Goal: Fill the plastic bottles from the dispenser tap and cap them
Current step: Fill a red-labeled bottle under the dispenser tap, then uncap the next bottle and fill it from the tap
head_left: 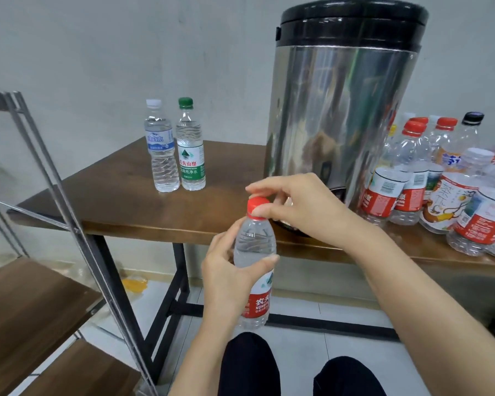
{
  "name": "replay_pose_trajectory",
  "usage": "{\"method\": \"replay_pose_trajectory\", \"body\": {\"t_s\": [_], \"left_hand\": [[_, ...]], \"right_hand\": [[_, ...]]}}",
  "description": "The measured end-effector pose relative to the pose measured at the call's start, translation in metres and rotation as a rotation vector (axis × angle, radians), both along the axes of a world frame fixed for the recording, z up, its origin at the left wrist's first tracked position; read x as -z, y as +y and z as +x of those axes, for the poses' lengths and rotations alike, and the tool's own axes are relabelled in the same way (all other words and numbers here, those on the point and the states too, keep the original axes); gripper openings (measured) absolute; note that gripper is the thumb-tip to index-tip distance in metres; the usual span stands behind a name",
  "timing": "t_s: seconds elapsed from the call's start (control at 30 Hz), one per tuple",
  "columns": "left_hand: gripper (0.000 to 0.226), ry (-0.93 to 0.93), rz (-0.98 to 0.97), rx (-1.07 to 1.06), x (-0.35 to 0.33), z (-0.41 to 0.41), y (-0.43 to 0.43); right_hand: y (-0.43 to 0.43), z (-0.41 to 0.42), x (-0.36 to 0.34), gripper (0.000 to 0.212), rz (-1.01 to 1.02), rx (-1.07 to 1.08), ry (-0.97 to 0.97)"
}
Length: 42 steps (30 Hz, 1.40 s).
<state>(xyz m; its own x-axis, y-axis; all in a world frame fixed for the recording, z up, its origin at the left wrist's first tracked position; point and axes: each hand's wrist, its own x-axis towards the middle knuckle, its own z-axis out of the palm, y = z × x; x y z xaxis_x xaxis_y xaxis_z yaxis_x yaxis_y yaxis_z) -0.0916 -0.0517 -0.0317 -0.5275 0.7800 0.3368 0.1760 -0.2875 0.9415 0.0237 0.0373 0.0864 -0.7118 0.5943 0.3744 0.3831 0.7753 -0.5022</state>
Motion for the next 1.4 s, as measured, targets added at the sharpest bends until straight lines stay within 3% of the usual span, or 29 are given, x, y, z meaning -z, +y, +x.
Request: {"method": "replay_pose_trajectory", "body": {"t_s": [0.17, 0.27, 0.4, 0.5, 0.67, 0.77, 0.87, 1.4], "left_hand": [[0.074, -0.009, 0.116, -0.108, -0.05, -0.063, 0.01], [0.072, 0.029, 0.151, -0.264, -0.078, -0.108, 0.031], [0.071, 0.155, 0.115, -0.507, -0.089, -0.156, 0.065], [0.071, 0.25, 0.054, -0.62, -0.08, -0.18, 0.08], [0.076, 0.284, 0.053, -0.638, -0.067, -0.198, 0.088], [0.103, 0.357, -0.028, -0.574, -0.048, -0.193, 0.089], [0.121, 0.394, -0.188, -0.553, -0.021, -0.192, 0.084], [0.094, 0.323, -0.184, -0.692, -0.011, -0.278, 0.139]], "right_hand": [[0.004, -0.056, 0.006, 0.044, -0.023, -0.023, 0.353], [0.016, -0.085, 0.019, 0.039, -0.045, 0.016, 0.412], [0.039, -0.125, 0.05, 0.04, -0.072, 0.082, 0.273], [0.051, -0.146, 0.073, 0.047, -0.077, 0.146, 0.039], [0.066, -0.165, 0.097, 0.051, -0.006, 0.221, -0.18], [0.075, -0.174, 0.109, 0.053, 0.048, 0.28, -0.251], [0.083, -0.182, 0.119, 0.055, 0.111, 0.311, -0.299], [0.095, -0.192, 0.129, 0.051, 0.169, 0.313, -0.277]]}}
